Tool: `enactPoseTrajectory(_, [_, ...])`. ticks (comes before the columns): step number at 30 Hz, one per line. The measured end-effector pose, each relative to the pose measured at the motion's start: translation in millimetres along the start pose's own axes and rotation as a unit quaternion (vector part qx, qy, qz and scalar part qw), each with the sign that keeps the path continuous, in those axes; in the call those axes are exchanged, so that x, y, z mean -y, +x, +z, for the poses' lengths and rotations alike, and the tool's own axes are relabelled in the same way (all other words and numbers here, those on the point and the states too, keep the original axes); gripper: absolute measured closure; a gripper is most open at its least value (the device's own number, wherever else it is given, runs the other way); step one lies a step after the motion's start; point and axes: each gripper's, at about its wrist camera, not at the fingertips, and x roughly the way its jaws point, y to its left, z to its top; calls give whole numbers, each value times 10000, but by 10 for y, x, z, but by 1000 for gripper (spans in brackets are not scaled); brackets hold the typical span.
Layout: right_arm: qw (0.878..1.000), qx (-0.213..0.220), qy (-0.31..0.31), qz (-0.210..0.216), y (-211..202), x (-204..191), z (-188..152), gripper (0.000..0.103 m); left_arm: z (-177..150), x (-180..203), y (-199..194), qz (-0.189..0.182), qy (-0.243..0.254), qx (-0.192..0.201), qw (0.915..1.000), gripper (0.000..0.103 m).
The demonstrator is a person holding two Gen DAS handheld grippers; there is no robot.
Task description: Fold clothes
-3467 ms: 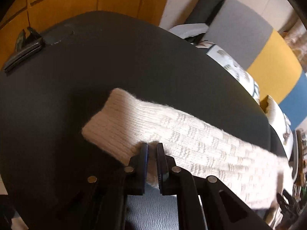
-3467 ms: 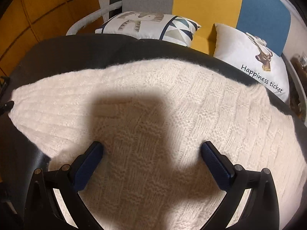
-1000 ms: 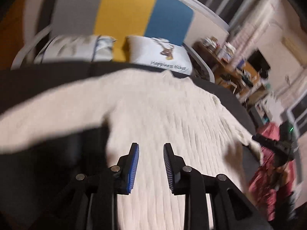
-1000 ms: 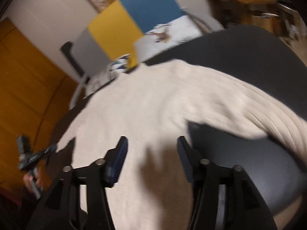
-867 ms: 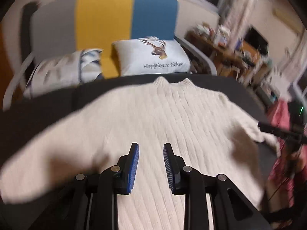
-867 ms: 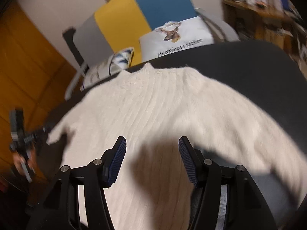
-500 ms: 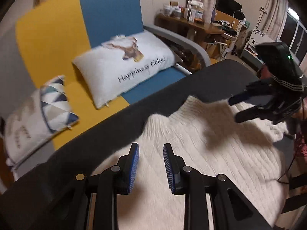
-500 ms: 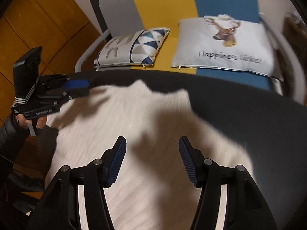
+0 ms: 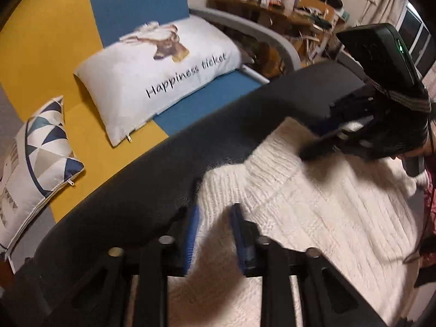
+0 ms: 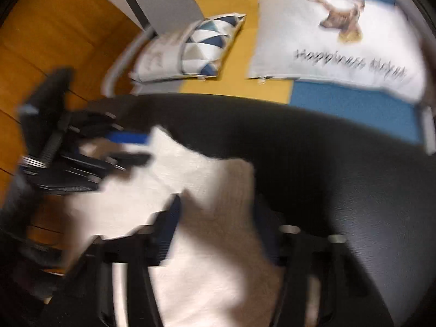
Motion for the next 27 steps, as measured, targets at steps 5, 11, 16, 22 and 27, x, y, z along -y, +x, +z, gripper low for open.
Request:
enactPoseTrajectory(5, [9915, 536, -611, -1012, -218, -400, -124, 96, -157, 138, -405, 297, -282, 1111, 9930, 98])
enactPoseTrajectory(11, [9731, 1215, -779, -1794, -258, -490, -31, 96, -69, 44, -248, 1442, -545, 1213, 9806, 103])
enactPoseTrajectory(16, [9686, 1046, -509, -2199, 97, -312, 8, 92, -57, -57, 41, 1664, -807, 829, 9793, 101])
enactPoseTrajectory(22, [9791, 1558, 47, -1305, -415, -350, -166, 87, -358, 75, -528, 1015, -1262, 1511, 9752, 96])
enactPoseTrajectory(27, [9873, 1328, -485, -723, -388, -782, -474, 87, -536, 268, -418, 1336, -871, 1194, 9800, 95])
